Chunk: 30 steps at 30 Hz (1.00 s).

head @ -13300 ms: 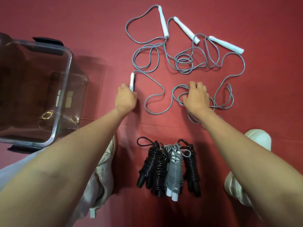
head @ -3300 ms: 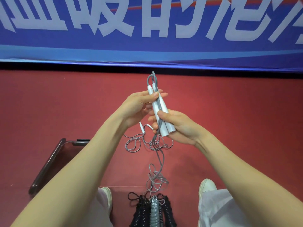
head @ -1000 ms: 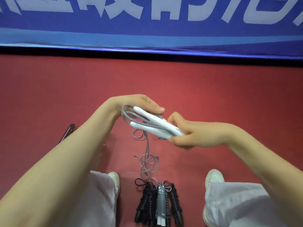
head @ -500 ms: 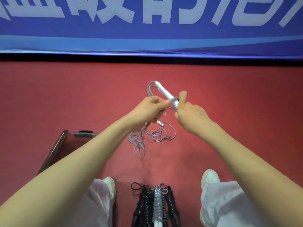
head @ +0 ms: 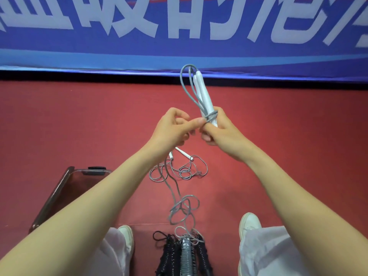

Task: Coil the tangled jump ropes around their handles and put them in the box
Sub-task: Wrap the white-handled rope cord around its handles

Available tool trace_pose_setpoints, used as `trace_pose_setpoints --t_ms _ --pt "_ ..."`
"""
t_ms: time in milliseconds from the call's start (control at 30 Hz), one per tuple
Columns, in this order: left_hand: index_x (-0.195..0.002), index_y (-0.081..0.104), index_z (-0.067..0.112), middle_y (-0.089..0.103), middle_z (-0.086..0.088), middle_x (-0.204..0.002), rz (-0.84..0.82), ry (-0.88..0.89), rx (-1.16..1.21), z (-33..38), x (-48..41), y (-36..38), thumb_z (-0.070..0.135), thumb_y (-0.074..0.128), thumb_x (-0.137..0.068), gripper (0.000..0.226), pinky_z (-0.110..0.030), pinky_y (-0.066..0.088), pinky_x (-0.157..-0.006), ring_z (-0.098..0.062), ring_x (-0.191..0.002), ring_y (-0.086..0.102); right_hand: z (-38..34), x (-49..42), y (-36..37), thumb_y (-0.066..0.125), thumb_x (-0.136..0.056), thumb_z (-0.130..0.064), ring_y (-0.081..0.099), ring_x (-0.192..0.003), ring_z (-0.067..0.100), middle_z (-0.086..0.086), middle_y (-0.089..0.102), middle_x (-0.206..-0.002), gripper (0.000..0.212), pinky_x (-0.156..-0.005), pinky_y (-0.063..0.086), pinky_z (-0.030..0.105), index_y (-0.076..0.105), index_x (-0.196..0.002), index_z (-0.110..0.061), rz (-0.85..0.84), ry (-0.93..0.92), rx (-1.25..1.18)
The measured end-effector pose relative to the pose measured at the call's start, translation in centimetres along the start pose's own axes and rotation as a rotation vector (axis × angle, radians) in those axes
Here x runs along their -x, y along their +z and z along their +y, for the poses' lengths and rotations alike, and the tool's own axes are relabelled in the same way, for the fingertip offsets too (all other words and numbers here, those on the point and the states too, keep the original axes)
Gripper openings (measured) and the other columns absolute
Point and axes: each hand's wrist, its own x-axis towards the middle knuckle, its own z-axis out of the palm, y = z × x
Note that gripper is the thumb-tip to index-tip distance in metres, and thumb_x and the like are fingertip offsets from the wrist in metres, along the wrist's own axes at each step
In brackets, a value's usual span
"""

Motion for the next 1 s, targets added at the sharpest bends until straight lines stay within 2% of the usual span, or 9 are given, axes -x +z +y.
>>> trace_pose_setpoints --t_ms 167,300,400,467,600,667,867,967,1000 --pt "-0.098 0.058 0.013 0.053 -0.009 -0.071 -0.028 0.063 0.035 0.2 -0.6 -0.6 0.016 0.072 -0.083 0.021 -0.018 0.025 -0.043 -0.006 -0.042 0.034 -0.6 0.3 0.7 0.042 -0.091 0.003 0.036 -0.046 0.01 0.004 0.05 -0.07 0.021 -0.042 0.023 0.02 0.04 -0.098 -0.016 -0.036 0.033 -0.207" --pt "-0.09 0.06 0.016 0.055 0.001 -0.059 -0.159 0.045 0.058 0.1 -0.8 -1.4 0.032 0.069 -0.074 0.024 -0.016 0.024 -0.042 -0.006 -0.042 0.028 -0.7 0.7 0.7 0.048 -0.082 -0.007 0.032 -0.045 0.01 0.002 0.051 -0.065 0.019 -0.042 0.019 0.021 0.04 -0.098 -0.013 -0.134 -0.015 -0.329" --pt "-0.094 0.071 0.02 0.043 0.0 -0.06 -0.245 0.063 0.11 0.2 -0.4 -1.1 0.031 0.063 -0.077 0.021 -0.018 0.016 -0.045 -0.004 -0.044 0.023 -0.9 0.9 0.5 0.05 -0.077 -0.009 0.029 -0.042 0.01 0.0 0.05 -0.06 0.022 -0.042 0.018 0.02 0.041 -0.096 -0.015 -0.133 -0.044 -0.336" --pt "-0.098 0.071 0.019 0.043 0.003 -0.059 -0.245 0.046 0.165 0.0 -0.2 -0.8 0.028 0.06 -0.081 0.022 -0.021 0.013 -0.047 -0.003 -0.045 0.021 -1.2 1.0 0.5 0.05 -0.076 -0.011 0.028 -0.041 0.01 -0.001 0.049 -0.059 0.02 -0.041 0.017 0.019 0.042 -0.094 -0.016 -0.125 -0.05 -0.328" --pt "-0.104 0.069 0.02 0.047 0.001 -0.064 -0.279 0.022 0.192 -0.2 -0.2 -0.6 0.025 0.057 -0.088 0.021 -0.018 0.013 -0.047 -0.003 -0.048 0.02 -1.3 0.9 0.8 0.054 -0.091 -0.035 0.026 -0.042 0.01 0.002 0.046 -0.059 0.025 -0.043 0.012 0.024 0.042 -0.095 -0.014 -0.085 -0.041 -0.372" --pt "-0.109 0.067 0.021 0.046 0.002 -0.065 -0.304 0.001 0.198 -0.1 -0.3 -0.8 0.024 0.056 -0.088 0.024 -0.018 0.013 -0.047 -0.003 -0.048 0.02 -1.4 0.8 1.0 0.041 -0.097 -0.045 0.028 -0.039 0.01 0.003 0.047 -0.059 0.032 -0.04 0.015 0.02 0.042 -0.103 -0.013 -0.063 -0.026 -0.383" --pt "-0.114 0.065 0.027 0.048 -0.001 -0.068 -0.373 0.05 0.057 0.6 -0.6 -2.2 0.03 0.061 -0.082 0.032 -0.023 0.016 -0.051 -0.007 -0.051 0.023 -1.5 1.1 0.9 0.031 -0.104 -0.022 0.031 -0.042 0.011 0.006 0.049 -0.067 0.012 -0.041 0.016 0.02 0.041 -0.108 -0.016 -0.128 -0.015 -0.407" --pt "-0.098 0.059 0.021 0.044 -0.009 -0.071 -0.324 0.049 0.026 0.0 -1.0 -2.4 0.036 0.071 -0.08 0.026 -0.019 0.025 -0.047 -0.01 -0.05 0.025 -1.6 1.2 1.2 0.03 -0.104 -0.016 0.029 -0.041 0.011 0.004 0.051 -0.064 0.013 -0.043 0.013 0.023 0.043 -0.105 -0.017 -0.11 -0.031 -0.406" --pt "-0.09 0.058 0.021 0.042 -0.007 -0.068 -0.325 0.033 0.025 -0.3 -1.0 -2.6 0.037 0.067 -0.083 0.019 -0.018 0.027 -0.047 -0.01 -0.05 0.025 -1.8 1.3 1.2 0.031 -0.103 -0.016 0.029 -0.041 0.011 0.004 0.051 -0.064 0.013 -0.044 0.012 0.023 0.043 -0.103 -0.018 -0.103 -0.045 -0.409"
